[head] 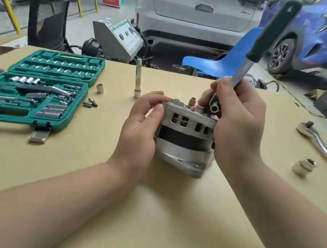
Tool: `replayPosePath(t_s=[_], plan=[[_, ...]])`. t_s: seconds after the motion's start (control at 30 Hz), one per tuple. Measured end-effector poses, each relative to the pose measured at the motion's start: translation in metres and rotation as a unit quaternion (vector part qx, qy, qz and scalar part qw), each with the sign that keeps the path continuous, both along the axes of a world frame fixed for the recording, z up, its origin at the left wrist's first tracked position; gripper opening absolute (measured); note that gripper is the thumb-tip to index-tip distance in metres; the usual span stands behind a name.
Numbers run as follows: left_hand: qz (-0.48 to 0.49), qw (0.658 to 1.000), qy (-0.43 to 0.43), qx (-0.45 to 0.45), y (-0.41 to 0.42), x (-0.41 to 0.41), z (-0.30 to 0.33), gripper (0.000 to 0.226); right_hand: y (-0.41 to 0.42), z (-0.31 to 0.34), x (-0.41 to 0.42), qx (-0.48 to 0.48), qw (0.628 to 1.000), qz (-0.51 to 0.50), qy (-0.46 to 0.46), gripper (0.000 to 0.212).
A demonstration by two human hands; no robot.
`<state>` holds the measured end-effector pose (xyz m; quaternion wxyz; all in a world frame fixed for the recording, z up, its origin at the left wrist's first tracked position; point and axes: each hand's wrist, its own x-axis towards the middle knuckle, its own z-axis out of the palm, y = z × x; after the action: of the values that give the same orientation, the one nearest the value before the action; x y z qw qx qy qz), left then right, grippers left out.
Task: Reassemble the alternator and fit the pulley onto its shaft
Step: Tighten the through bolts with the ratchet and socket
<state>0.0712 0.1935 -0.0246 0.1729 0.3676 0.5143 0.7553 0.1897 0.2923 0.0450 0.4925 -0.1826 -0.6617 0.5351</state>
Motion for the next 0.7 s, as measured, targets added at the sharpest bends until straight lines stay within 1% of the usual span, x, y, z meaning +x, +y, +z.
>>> replayPosePath(t_s=[0.1,0.17,0.2,0.27,0.3,0.33,0.4,0.5,0.6,0.7], plan=[[-0.002,0.995,0.098,0.020,0.004,-0.019,-0.002,0.023,0.011,-0.001,-0.004,-0.022,0.999,-0.003,0.045,0.026],[-0.035,0.987,0.158,0.024,0.006,-0.021,-0.007,0.019,0.018,-0.003,-0.006,-0.012,0.998,0.004,0.060,0.027],[-0.051,0.976,0.210,0.024,0.006,-0.021,-0.010,0.026,0.021,-0.003,-0.006,-0.014,0.998,0.004,0.068,0.027],[-0.072,0.935,0.346,0.003,0.007,-0.025,-0.016,0.060,0.028,-0.006,-0.003,-0.034,0.996,-0.005,0.086,0.027],[-0.076,0.914,0.399,-0.013,0.007,-0.029,-0.018,0.079,0.031,-0.007,0.000,-0.049,0.994,-0.007,0.093,0.027],[-0.075,0.899,0.431,-0.026,0.006,-0.033,-0.017,0.092,0.033,-0.007,0.002,-0.061,0.993,-0.006,0.099,0.027],[-0.076,0.888,0.452,-0.033,0.004,-0.042,-0.015,0.106,0.035,-0.009,0.006,-0.063,0.993,0.002,0.095,0.027],[-0.096,0.863,0.494,-0.043,0.000,-0.053,-0.010,0.119,0.032,-0.012,0.009,-0.040,0.995,0.006,0.087,0.026],[-0.069,0.842,0.533,-0.044,-0.002,-0.058,-0.008,0.120,0.028,-0.013,0.015,-0.054,0.994,0.034,0.090,0.024],[-0.032,0.842,0.538,-0.027,-0.003,-0.057,-0.012,0.117,0.029,-0.017,0.026,-0.056,0.993,0.053,0.088,0.023]])
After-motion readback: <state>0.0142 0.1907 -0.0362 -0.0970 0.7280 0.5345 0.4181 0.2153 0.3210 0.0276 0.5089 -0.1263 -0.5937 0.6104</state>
